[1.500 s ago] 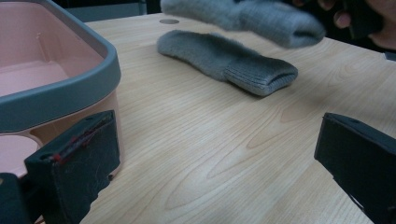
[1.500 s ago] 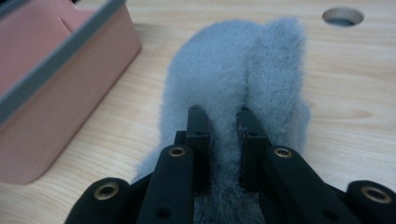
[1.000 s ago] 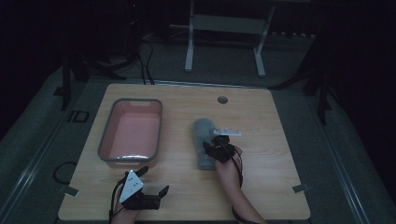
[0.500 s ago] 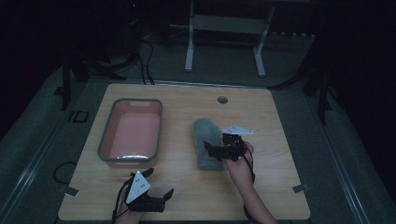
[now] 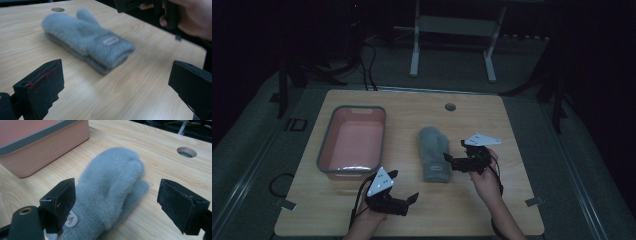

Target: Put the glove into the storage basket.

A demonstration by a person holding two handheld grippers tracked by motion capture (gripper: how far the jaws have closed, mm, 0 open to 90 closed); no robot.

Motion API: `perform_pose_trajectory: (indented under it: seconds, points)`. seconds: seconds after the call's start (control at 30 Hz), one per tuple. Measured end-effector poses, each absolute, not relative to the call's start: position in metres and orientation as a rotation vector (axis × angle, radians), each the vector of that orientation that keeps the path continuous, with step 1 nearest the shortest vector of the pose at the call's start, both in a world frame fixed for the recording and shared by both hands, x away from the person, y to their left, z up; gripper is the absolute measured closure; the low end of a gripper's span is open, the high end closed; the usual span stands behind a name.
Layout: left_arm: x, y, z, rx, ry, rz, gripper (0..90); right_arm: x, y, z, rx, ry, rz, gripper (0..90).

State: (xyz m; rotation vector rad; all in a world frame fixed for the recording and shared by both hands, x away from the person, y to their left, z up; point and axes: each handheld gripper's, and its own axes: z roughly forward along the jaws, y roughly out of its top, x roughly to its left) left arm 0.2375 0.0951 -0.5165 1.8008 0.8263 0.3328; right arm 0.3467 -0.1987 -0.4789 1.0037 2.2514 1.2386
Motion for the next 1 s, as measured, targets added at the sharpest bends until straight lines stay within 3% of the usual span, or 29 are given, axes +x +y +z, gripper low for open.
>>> perform_pose_trajectory:
  seconds: [0.63, 1.0]
  points:
    - [0.311, 0.050, -0.506, 1.815, 0.810, 0.301, 0.5, 0.370, -0.207, -0.483, 1.111, 2.378, 1.231, 14.7]
    - [0.363, 0.037, -0.510, 1.884, 0.966, 0.237, 0.5, 0.389, -0.198, -0.506, 1.114, 2.517, 1.205, 11.4]
